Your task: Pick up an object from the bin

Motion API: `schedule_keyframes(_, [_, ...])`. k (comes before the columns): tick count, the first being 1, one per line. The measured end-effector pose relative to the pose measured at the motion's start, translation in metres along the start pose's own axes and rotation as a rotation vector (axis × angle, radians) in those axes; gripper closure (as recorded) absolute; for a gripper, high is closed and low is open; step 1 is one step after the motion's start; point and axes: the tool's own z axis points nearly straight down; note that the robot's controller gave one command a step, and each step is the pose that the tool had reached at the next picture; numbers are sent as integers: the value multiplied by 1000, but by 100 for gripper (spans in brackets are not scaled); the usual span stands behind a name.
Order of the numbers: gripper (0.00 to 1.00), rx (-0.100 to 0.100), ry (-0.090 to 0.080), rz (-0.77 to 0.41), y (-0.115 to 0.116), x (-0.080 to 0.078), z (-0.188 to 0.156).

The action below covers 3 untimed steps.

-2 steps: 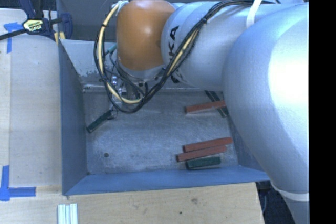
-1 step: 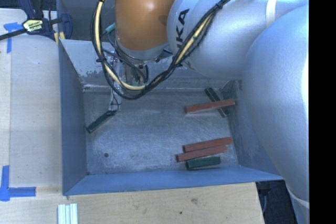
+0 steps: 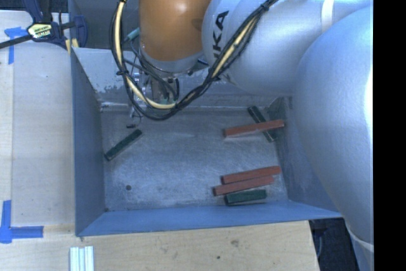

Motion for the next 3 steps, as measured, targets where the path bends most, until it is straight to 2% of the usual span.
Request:
schedule_keyframes(1, [100, 0, 0, 0, 0, 0, 0])
schedule_keyframes(2, [0, 1, 3, 153, -8, 12, 49])
schedule_keyframes(3, [0, 1, 2, 153, -8, 12, 48])
